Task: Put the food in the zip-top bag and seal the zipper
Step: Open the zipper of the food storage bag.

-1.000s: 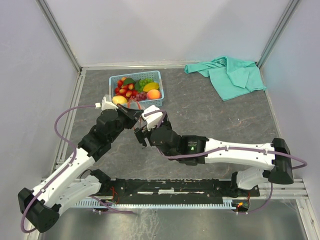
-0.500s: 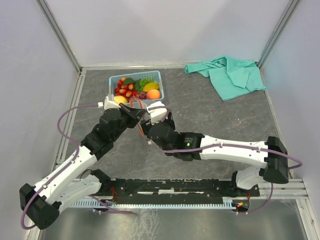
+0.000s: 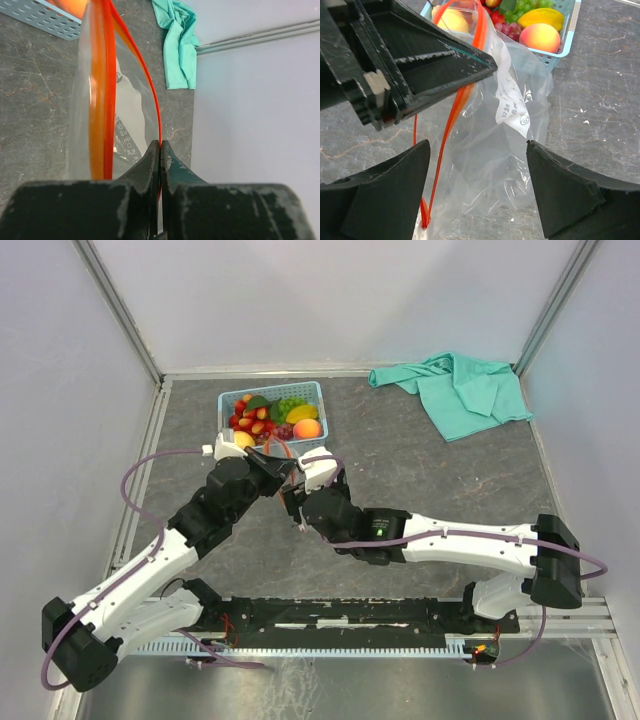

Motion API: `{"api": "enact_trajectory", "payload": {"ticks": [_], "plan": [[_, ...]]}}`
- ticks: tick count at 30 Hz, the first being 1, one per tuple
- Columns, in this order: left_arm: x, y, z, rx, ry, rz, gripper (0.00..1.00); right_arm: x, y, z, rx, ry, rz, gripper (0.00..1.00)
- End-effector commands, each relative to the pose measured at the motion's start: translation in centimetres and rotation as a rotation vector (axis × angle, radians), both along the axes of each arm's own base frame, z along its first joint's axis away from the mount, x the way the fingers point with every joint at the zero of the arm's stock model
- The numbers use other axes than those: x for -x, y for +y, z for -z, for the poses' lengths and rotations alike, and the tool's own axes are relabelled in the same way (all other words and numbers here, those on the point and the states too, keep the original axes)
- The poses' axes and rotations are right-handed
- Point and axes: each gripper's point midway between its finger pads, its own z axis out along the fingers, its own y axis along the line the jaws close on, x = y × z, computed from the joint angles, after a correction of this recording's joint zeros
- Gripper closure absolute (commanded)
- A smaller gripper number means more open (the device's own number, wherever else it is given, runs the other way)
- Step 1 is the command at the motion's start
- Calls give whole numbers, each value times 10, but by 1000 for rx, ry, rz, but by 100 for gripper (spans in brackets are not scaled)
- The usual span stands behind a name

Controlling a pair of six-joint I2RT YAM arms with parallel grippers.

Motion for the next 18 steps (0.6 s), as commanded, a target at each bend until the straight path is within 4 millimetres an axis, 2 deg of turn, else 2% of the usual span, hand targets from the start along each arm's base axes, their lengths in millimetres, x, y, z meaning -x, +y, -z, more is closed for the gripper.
{"api": "enact_trajectory", "payload": {"ticks": [1, 8, 13, 16, 18], "plan": [[-8, -6, -22, 80, -32, -34, 97, -9, 0, -11, -88, -32, 52, 15], [-6, -8, -17, 66, -22, -39, 97, -23, -20, 5, -24, -66, 143, 23], [-3, -9, -12, 72, -8, -41, 97, -24, -19, 17, 2, -53, 138, 32], [-3, -10, -13, 68, -11, -30, 97, -25, -22, 21, 33, -56, 137, 41], [-1, -10, -13, 54, -12, -23, 95, -25, -26, 20, 55, -67, 136, 51]]}}
